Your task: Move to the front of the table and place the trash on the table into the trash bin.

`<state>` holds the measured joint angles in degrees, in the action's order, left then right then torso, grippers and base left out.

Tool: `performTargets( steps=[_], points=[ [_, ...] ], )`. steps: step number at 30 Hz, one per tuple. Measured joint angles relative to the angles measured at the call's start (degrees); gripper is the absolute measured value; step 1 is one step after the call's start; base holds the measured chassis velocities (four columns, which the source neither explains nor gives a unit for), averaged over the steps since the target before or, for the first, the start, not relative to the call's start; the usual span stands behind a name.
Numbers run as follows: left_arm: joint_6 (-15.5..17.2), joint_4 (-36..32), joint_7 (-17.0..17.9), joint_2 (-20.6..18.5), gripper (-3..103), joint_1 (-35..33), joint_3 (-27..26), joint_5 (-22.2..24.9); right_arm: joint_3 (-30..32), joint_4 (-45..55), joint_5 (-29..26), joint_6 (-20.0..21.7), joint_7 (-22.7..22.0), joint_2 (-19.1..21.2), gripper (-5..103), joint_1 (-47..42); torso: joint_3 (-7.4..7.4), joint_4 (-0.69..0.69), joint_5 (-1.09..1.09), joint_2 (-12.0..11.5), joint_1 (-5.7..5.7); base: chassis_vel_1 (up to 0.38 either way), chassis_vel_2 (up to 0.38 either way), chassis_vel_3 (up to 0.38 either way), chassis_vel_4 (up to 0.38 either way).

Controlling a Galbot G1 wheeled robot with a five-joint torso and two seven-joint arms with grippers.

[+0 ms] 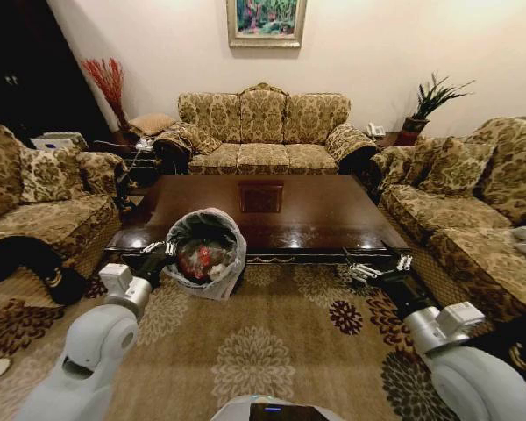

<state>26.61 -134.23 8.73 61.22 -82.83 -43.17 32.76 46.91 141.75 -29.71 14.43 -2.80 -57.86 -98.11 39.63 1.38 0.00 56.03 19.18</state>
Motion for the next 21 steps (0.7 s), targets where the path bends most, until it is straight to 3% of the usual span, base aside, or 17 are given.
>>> performTargets(
  steps=[15, 21],
  points=[
    [1.7, -1.5, -0.6, 0.3, 4, -1.2, 2.0, -0.4, 1.2, -0.3, 0.3, -2.4, 0.8, -1.8, 100, -0.4, -0.12, -0.01, 0.0, -0.2, -0.14, 0.0, 0.0, 0.0, 0.0],
    [0.9, -1.0, -1.0, 0.5, 4, -1.6, 2.6, -1.1, 1.0, 0.8, 0.3, -2.6, 0.8, -3.1, 100, -0.8, -1.06, -0.02, 0.0, -1.9, -0.89, 0.0, 0.0, 0.0, 0.0]
  ],
)
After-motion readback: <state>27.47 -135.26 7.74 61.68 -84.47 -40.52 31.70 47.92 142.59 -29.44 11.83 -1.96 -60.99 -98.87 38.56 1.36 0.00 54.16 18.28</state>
